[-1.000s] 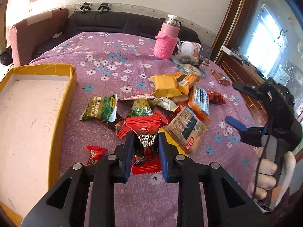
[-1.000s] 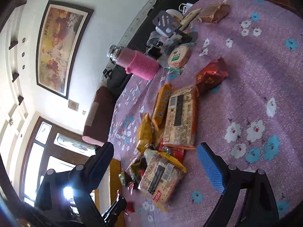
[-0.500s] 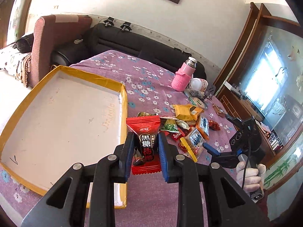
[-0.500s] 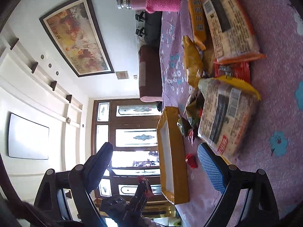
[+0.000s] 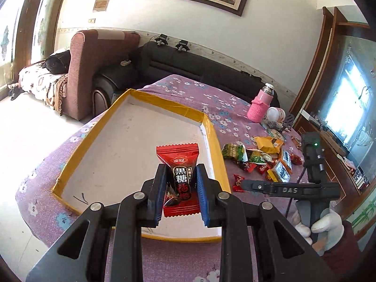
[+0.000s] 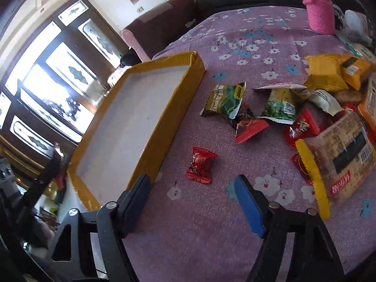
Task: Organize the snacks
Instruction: 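Open the left gripper over the tray while the right gripper grasps and drops a red candy there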
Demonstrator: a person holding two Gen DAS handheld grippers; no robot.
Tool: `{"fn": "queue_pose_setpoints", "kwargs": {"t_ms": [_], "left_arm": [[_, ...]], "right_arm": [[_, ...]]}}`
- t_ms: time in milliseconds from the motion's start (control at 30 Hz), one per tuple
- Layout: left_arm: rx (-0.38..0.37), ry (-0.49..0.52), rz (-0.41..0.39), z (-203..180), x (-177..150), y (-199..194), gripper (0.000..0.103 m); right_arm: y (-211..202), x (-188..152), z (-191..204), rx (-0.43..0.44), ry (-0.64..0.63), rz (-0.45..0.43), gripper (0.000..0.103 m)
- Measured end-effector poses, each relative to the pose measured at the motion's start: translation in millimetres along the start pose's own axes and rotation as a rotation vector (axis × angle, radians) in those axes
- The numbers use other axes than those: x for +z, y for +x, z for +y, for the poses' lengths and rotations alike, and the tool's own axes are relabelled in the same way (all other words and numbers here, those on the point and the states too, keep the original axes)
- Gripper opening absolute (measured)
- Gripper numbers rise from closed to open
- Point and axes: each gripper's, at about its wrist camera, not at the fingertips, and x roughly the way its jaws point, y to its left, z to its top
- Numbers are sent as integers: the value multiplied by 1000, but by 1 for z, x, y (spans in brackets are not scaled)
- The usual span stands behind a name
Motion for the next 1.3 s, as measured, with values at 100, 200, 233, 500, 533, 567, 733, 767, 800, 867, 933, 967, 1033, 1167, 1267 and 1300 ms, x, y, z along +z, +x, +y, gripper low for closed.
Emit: {"fn": "queue_pose_setpoints", "kwargs": {"t_ms": [100,200,233,500,533,567,733,767,800,867,933,967,1033,1167,1267,1300], "left_arm": [[6,-12,2,9,-1,3,22],[23,-11,6,13,-2,7,22],[27,-15,7,14,-2,10,22],[68,-11,27,23,-2,17,22],[82,-6,29,24,-1,18,22],[96,-1,31,25,0,20,22],[147,4,50,39,1,29,22],[156,2,54,42,1,31,22],[164,2,58,44,1,33,22],[181,-5,67,51,2,37,23],[192,-17,73,57,3,38,23],[195,-28,76,60,3,38,23],[195,-46,81,64,3,38,23],[195,-65,85,68,4,35,24],[187,-107,86,72,6,30,32],[182,-118,82,74,7,27,33]], "right_arm": [[12,4,4,-86,-28,-27,58],[15,3,6,-127,-46,-19,22],[15,2,6,-132,-51,-15,20],[-31,1,9,-117,-38,-140,19],[-39,2,16,-92,-47,-154,19],[-46,5,25,-55,-61,-161,19],[-36,3,73,79,-154,-104,19],[-28,1,82,95,-170,-83,19],[-20,0,89,103,-182,-67,19],[-4,-4,101,124,-192,-36,19],[10,-7,108,145,-196,-7,19],[17,-8,112,141,-204,4,19],[26,-10,118,136,-215,24,19],[35,-16,127,128,-243,30,23],[28,-19,133,122,-275,1,31],[22,-19,134,129,-279,-12,40]]}}
